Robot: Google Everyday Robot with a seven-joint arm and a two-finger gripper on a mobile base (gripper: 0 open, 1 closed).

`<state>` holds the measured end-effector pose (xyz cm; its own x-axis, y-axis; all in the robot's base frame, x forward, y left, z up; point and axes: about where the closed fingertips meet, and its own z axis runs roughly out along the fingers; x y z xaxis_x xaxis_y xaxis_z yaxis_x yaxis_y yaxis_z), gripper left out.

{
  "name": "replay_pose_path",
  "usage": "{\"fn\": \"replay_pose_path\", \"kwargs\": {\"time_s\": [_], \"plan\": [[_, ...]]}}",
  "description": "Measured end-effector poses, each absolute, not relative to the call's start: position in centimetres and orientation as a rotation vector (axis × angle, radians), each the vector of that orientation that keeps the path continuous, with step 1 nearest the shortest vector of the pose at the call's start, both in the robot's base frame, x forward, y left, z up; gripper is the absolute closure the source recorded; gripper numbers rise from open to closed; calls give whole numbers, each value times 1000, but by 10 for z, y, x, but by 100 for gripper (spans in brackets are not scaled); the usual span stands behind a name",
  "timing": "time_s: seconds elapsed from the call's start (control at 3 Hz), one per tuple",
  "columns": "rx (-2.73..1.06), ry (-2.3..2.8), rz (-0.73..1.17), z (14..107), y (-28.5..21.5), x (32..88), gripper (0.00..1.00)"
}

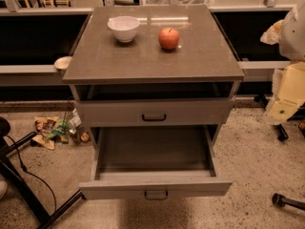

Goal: Close middle drawer

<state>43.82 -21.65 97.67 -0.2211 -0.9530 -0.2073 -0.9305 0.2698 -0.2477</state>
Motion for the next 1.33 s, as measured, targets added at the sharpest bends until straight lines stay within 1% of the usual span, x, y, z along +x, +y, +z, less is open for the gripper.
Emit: {"fn": "replay_pose_path", "kwargs": {"time_s": [0.67, 1.33], "plan": [[-1753, 2213, -133, 982, -217, 439, 0], [-1836, 2174, -125, 968, -223, 440, 0]]}}
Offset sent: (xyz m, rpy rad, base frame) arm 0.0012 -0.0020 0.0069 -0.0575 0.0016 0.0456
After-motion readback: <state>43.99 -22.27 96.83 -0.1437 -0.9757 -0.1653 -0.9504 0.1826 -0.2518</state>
